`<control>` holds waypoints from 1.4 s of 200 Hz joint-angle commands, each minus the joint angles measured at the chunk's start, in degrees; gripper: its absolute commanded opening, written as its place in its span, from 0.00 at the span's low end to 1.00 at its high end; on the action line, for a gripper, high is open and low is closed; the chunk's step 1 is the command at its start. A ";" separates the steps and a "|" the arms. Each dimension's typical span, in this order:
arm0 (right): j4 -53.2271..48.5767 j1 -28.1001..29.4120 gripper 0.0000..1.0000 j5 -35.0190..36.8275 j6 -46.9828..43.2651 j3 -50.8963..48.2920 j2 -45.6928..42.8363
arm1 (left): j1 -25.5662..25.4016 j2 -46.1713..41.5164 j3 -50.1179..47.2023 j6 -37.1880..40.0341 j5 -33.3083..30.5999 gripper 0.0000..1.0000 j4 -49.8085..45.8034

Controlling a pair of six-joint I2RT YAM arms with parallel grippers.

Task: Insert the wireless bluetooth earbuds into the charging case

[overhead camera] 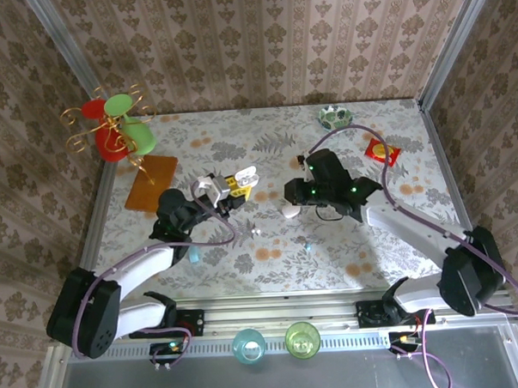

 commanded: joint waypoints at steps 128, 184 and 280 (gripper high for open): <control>25.48 3.42 0.18 -6.52 -3.06 0.51 -2.10 | -2.12 5.41 2.58 -3.71 0.36 0.00 8.85; 25.10 3.44 0.18 -5.56 -4.01 0.10 -0.48 | -2.16 4.63 2.63 -5.19 0.27 0.00 10.37; 27.45 3.47 0.32 -4.98 -4.44 -1.87 -1.04 | -2.16 3.52 3.04 -5.81 -0.34 0.00 10.49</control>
